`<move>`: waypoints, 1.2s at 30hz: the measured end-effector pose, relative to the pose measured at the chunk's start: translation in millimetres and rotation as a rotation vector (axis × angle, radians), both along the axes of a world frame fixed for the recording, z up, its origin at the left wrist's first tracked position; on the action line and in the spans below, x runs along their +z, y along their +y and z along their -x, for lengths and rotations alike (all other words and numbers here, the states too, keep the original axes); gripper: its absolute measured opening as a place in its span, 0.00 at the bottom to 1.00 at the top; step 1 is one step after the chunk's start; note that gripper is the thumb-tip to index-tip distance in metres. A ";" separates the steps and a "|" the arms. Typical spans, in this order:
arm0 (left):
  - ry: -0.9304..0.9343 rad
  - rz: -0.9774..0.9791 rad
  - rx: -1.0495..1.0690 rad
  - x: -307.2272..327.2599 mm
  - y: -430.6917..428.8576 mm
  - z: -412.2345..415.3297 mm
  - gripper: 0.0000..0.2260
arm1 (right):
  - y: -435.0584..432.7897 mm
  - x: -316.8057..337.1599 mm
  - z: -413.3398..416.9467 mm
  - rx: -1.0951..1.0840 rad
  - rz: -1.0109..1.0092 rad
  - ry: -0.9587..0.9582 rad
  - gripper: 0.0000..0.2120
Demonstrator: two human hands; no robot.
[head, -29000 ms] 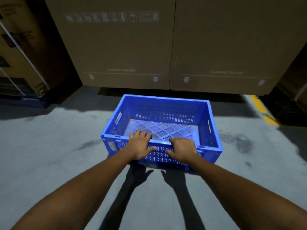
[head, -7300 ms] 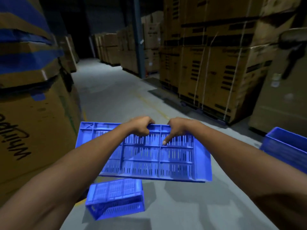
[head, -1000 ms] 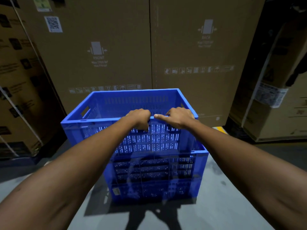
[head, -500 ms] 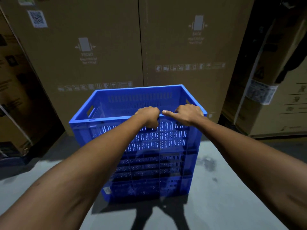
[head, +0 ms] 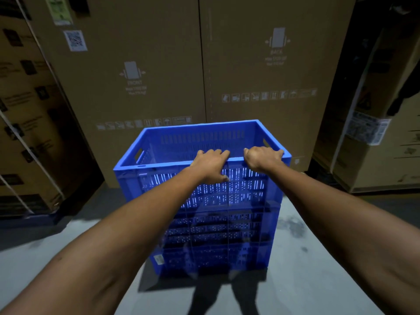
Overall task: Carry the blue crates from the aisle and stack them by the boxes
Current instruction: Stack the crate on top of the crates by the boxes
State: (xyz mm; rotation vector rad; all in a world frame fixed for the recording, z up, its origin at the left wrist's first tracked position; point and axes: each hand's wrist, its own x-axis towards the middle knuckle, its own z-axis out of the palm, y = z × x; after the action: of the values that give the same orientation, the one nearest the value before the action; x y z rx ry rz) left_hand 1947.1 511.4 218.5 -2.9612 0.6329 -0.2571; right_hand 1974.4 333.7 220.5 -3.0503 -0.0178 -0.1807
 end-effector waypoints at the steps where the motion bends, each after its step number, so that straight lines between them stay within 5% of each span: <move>1: 0.050 0.024 -0.004 3.8 6.0 4.8 0.27 | 2.0 2.1 1.9 -0.035 -0.016 0.017 0.25; 6: 0.225 0.253 0.179 14.0 72.0 12.4 0.28 | 24.3 13.5 4.5 -0.024 -0.073 0.128 0.30; 12: 0.280 0.138 0.408 14.4 90.6 -14.1 0.34 | 78.5 11.8 11.0 0.070 -0.015 0.151 0.41; 19: 0.430 0.169 0.364 13.2 92.4 -36.9 0.28 | 83.1 7.4 3.5 -0.012 0.030 0.127 0.39; 31: 0.155 0.203 0.328 3.1 88.9 -21.1 0.27 | 83.5 -4.6 5.6 -0.010 -0.046 -0.046 0.28; 36: 0.264 0.226 0.291 2.7 91.9 -27.2 0.31 | 76.5 -6.6 -1.8 0.086 -0.082 0.017 0.32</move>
State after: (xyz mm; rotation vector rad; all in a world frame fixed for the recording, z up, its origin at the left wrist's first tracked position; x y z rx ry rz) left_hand 1974.3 603.3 221.3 -3.2832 0.1961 0.0967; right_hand 1976.2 410.2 213.9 -2.9618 -0.1360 -0.1457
